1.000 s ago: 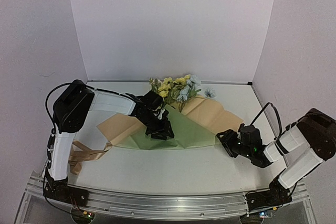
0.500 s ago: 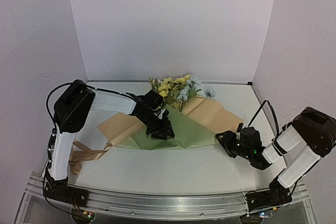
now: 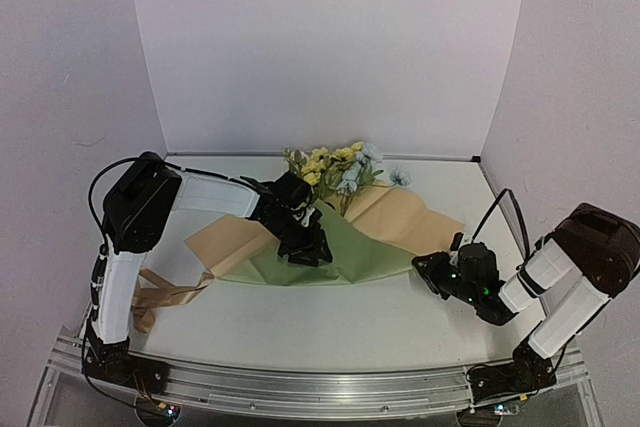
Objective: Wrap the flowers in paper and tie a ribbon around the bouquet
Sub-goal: Fold the one-fourth-folded wrapping paper at the center of the board.
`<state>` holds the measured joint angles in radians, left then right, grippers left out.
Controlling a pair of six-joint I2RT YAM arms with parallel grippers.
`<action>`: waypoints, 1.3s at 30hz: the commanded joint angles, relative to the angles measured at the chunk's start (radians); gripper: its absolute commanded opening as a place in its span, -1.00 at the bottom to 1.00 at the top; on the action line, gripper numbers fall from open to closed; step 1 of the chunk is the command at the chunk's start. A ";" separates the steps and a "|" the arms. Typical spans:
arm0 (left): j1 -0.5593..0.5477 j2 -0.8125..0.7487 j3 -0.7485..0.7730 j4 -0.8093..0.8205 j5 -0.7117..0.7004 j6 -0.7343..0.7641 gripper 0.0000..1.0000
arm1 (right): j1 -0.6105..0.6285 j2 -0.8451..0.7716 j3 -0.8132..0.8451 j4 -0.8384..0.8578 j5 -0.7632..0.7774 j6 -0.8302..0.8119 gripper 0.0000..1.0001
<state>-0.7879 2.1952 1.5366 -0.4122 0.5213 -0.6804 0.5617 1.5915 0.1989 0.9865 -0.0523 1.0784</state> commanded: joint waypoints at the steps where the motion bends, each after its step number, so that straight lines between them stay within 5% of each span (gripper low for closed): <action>1: 0.003 0.003 0.037 -0.004 0.005 0.007 -0.15 | 0.006 -0.009 0.008 -0.004 0.033 0.003 -0.63; 7: -0.001 -0.014 0.045 0.004 0.030 0.008 -0.15 | 0.006 -0.160 -0.019 -0.175 0.121 -0.011 -0.99; 17: -0.043 -0.032 0.066 0.089 0.125 -0.049 -0.14 | 0.026 -0.476 0.050 -0.659 0.236 -0.137 -1.00; 39: -0.154 0.273 0.369 0.202 0.319 -0.147 -0.30 | 0.224 -0.489 0.313 -0.946 0.389 -0.170 -1.00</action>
<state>-0.9390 2.4153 1.8105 -0.2351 0.7964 -0.7983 0.7593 1.1011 0.4480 0.0768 0.2921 0.9245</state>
